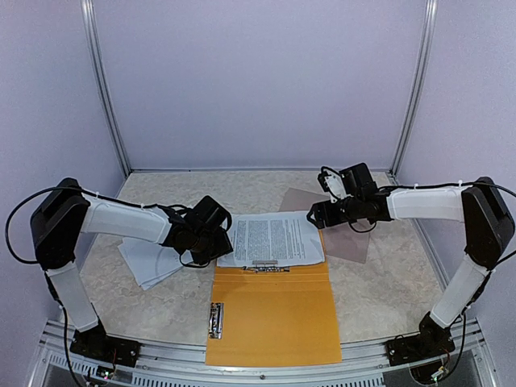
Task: Put the files into the folder
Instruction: Insert the file into the spring clip on the folder.
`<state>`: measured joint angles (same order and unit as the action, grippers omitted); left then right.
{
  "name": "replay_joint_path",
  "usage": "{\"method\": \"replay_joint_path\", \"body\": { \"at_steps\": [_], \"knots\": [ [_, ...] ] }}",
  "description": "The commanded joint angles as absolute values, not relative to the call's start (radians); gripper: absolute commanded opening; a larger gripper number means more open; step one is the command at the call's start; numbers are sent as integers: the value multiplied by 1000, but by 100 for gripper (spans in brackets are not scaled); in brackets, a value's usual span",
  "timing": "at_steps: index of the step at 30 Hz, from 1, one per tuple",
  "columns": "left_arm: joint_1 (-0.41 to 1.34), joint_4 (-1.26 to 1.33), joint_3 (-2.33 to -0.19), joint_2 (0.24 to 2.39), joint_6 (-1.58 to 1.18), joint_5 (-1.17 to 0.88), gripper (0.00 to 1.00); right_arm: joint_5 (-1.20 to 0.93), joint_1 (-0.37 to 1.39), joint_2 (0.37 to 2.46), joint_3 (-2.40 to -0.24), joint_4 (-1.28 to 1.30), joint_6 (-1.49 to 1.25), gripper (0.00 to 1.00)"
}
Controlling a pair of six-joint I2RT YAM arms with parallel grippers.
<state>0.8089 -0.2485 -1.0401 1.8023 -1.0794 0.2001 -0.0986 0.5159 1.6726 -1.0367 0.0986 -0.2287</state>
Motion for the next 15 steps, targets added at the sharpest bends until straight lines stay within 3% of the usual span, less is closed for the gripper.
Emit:
{"method": "replay_joint_path", "body": {
  "at_steps": [1, 9, 15],
  "knots": [
    [827, -317, -1071, 1751, -1037, 254, 60, -101, 541, 1677, -1034, 93, -231, 78],
    [867, -287, -1032, 1641, -880, 259, 69, -83, 652, 1621, -1013, 154, -154, 77],
    [870, -54, -884, 1544, -719, 59, 70, -93, 720, 1645, -1007, 177, -143, 72]
  ]
}}
